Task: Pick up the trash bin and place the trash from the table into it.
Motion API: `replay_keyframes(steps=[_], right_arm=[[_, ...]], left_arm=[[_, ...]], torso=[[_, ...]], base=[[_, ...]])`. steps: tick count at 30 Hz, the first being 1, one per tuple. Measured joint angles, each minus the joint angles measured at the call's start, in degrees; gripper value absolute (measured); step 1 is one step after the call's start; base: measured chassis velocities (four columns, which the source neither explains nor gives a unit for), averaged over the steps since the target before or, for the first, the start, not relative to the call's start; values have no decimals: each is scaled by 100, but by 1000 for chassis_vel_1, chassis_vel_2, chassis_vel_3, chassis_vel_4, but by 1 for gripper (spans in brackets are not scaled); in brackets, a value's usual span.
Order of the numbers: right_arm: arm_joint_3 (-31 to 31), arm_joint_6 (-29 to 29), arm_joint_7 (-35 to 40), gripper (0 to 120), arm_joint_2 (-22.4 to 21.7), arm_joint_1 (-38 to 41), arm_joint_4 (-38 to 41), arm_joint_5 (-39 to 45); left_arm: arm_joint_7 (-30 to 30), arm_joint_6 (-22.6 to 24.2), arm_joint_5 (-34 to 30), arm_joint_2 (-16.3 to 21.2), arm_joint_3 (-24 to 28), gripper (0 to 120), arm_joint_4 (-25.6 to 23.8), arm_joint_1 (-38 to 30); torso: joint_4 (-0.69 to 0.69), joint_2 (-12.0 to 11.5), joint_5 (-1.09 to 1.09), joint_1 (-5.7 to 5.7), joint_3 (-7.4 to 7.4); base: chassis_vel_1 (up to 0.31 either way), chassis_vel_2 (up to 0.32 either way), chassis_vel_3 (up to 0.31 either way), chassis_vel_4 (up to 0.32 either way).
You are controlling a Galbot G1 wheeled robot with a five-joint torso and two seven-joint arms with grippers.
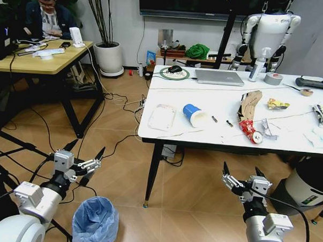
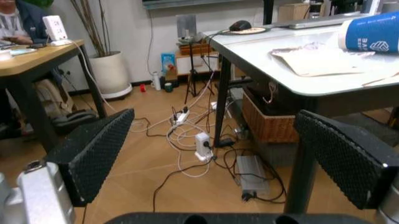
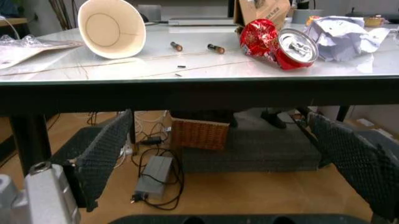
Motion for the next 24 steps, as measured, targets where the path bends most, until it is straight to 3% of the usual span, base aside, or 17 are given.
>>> replay_keyframes(steps=[12,24], right_arm=[[54,56,0,100,0,-23,40,-8],[98,70,0,100,4,-38,45,2]], left_arm=[[0,-2,-20,30,-11,100,35,-33],[0,-8,-39,46,-10,100,64,-27]], torso=[[0,-268,0,-115,-154],[0,-389,0,-161,-227]], base=[[0,0,0,0],[0,0,0,0]])
